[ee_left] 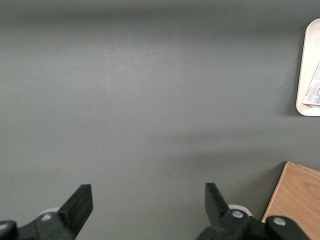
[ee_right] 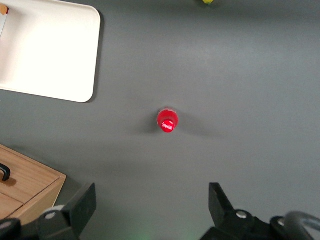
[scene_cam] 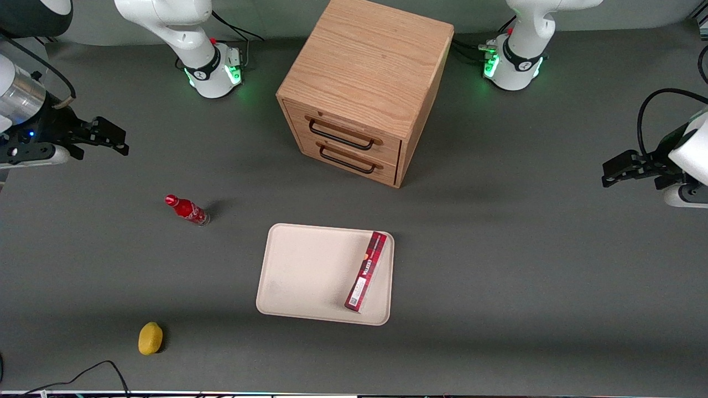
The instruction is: Place coke bottle on tray
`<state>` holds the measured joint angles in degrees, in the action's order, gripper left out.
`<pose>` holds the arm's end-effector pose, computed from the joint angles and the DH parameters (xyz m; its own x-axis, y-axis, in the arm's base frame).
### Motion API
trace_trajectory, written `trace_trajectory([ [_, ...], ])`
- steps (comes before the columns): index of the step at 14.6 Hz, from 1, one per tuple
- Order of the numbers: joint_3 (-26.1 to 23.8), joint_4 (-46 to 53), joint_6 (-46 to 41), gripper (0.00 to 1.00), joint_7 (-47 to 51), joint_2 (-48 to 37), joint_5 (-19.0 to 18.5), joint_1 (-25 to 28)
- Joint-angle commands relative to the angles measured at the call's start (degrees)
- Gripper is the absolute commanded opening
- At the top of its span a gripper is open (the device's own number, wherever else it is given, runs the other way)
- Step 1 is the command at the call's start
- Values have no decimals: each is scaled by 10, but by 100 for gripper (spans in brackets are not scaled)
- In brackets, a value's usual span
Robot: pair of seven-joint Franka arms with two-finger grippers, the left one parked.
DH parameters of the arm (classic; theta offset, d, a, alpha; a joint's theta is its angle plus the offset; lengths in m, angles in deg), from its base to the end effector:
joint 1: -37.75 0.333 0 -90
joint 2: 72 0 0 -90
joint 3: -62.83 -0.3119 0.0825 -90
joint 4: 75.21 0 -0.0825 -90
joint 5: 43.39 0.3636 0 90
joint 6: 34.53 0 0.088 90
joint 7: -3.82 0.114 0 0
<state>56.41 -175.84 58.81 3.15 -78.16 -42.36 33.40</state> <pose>0.5029 0.0229 0.5898 0.9987 0.0459 -0.0203 0.0457 -0.9989 -0.0062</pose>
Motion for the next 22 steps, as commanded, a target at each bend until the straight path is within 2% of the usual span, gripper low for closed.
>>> trace_trajectory([
  [1, -3, 28, -15, 100, 10, 7, -4, -2],
  [12, -2, -26, 8, 100, 17, -15, 2, -1],
  [16, -1, -122, 81, 100, 1, -59, 3, -3],
  [22, 2, -302, 263, 100, -26, -91, 3, -20],
])
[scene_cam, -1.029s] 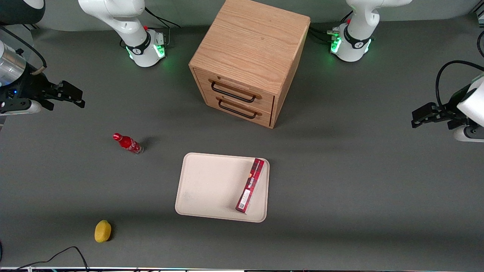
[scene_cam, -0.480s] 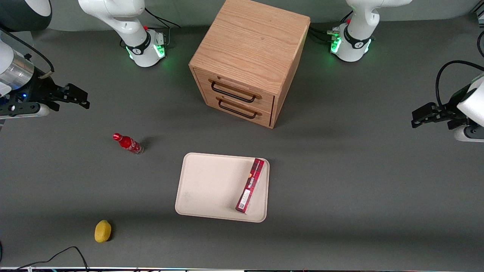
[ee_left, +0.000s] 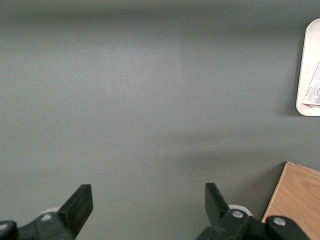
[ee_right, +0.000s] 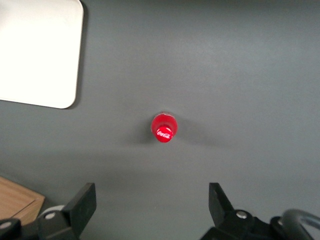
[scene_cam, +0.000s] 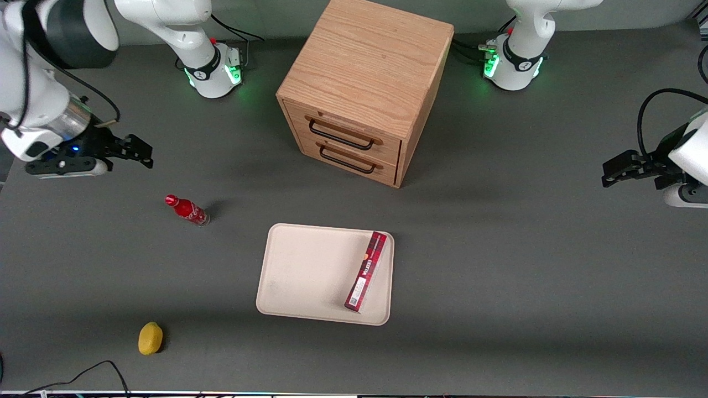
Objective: Place coke bottle on tray
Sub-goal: 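Move the open right gripper down toward the red Coca-Cola bottle, then close the right gripper around the bottle's cap end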
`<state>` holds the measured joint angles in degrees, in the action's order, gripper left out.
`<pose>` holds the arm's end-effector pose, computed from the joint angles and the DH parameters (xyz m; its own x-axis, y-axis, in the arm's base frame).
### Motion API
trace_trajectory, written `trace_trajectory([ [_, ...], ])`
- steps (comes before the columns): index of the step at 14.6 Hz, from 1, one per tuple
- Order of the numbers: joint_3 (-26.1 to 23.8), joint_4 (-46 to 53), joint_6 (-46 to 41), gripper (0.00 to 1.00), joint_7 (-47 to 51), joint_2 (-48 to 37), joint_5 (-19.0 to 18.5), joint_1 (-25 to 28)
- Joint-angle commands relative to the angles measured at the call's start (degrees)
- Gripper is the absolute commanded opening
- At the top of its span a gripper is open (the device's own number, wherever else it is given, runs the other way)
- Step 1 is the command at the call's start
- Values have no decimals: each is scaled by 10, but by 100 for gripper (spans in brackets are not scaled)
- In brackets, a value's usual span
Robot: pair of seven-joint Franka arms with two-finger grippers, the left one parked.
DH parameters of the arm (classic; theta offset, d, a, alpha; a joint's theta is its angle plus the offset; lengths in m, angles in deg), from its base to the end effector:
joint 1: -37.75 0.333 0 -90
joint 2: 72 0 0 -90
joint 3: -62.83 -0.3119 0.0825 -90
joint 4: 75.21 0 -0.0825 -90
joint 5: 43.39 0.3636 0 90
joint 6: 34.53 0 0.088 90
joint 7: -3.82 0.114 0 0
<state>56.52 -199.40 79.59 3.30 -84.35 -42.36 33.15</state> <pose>0.4744 0.0178 0.4856 0.9988 0.0299 0.0386 0.0297 -0.9995 0.0072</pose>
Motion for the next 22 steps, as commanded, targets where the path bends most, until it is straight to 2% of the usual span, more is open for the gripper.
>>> trace_trajectory([
  [1, 0, -85, 89, 100, -30, -18, 3, -18],
  [8, -4, -159, 270, 99, -31, 64, 3, -16],
  [11, -7, -161, 300, 92, -32, 93, 3, -15],
  [12, -7, -162, 305, 83, -32, 95, 3, -15],
  [17, -7, -163, 306, 11, -33, 96, 2, -16],
  [18, -7, -163, 306, 0, -34, 95, 2, -16],
  [22, -8, -155, 291, 0, -34, 82, 2, -15],
])
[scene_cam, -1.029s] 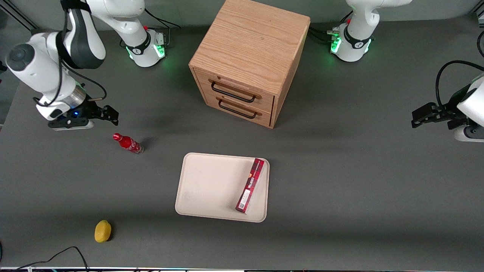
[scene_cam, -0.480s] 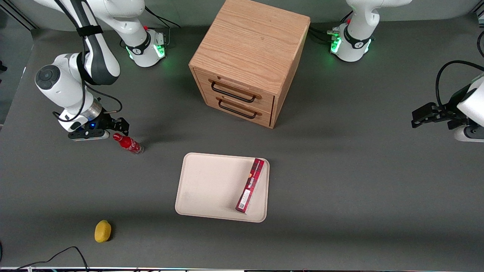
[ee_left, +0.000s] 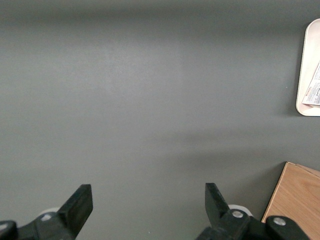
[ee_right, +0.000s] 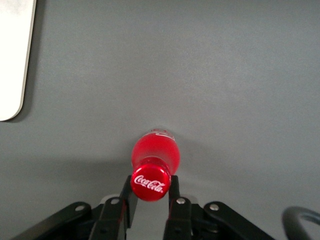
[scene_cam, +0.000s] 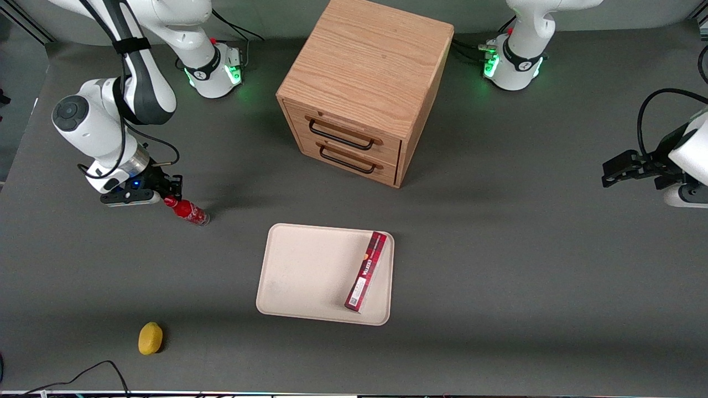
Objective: Place coke bottle on tray
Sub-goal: 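Close the right gripper around the bottle's cap end, then lift the bottle and carry it with the right gripper onto the tray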
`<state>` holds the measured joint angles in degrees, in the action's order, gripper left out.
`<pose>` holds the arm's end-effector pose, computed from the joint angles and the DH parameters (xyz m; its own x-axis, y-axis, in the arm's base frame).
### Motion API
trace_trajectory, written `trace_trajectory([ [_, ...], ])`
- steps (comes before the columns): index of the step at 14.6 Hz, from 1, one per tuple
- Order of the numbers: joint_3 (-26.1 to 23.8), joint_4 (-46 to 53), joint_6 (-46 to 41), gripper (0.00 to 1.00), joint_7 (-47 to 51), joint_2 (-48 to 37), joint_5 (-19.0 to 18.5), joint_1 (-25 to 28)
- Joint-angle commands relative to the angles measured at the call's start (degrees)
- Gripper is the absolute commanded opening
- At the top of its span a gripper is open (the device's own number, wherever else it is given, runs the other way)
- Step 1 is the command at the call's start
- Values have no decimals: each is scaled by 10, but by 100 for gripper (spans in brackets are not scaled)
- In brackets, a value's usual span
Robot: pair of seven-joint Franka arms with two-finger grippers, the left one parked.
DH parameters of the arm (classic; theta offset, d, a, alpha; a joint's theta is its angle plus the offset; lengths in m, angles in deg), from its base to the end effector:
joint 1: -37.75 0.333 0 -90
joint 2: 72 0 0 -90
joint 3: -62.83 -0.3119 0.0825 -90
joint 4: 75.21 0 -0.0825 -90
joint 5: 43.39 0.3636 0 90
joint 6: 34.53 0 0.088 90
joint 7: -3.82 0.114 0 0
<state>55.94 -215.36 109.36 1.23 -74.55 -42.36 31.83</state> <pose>0.4745 0.0079 0.3316 0.9928 0.0480 0.1094 0.0484 -0.9988 -0.0018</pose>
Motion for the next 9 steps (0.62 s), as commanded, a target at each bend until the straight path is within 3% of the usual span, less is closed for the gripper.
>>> trace_trajectory([
  [1, -2, 15, -28, 0, -13, -32, 2, -2],
  [4, -2, 106, -183, 0, -14, -60, 2, -1],
  [9, -2, 423, -463, 0, -10, -5, 2, 1],
])
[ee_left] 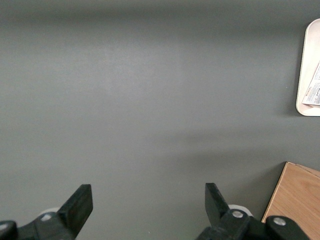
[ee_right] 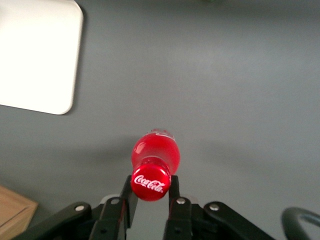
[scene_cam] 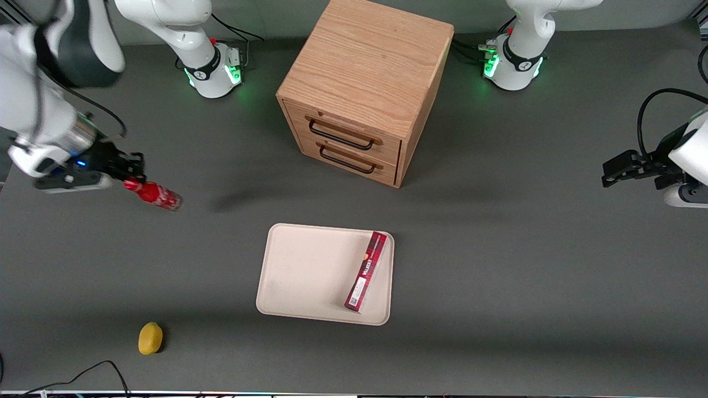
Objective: Place coke bottle on tray
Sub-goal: 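Lift the bottle and carry it with the right gripper onto the tray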
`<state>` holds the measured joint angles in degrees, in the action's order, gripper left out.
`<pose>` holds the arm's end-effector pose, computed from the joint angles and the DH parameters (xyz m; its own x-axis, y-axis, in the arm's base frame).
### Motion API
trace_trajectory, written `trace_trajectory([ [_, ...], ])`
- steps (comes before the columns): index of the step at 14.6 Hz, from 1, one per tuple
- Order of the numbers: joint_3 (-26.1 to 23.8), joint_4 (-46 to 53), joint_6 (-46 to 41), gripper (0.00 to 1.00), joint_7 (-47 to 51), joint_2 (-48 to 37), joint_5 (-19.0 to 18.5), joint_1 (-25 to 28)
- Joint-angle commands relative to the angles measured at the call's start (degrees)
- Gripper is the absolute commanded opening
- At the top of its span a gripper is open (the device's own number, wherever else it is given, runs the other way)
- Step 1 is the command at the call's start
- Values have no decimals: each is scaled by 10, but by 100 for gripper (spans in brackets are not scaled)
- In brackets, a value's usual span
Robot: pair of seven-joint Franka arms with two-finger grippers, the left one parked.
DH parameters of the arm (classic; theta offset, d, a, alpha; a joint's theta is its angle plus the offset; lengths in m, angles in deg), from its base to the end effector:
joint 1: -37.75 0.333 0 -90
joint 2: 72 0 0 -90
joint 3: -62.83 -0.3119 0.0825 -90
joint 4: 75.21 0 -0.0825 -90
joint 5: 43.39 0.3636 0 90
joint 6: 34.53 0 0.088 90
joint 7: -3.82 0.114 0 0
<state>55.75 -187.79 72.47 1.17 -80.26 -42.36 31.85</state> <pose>0.5028 0.0148 0.5332 0.9971 0.0611 0.0457 0.0610 -0.9981 0.0024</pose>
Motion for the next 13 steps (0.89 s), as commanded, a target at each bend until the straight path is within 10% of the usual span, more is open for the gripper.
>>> trace_trajectory([
  [1, 0, 215, -140, 0, -6, 79, 2, 2],
  [13, 31, 574, -157, 0, 156, 422, -5, 173],
])
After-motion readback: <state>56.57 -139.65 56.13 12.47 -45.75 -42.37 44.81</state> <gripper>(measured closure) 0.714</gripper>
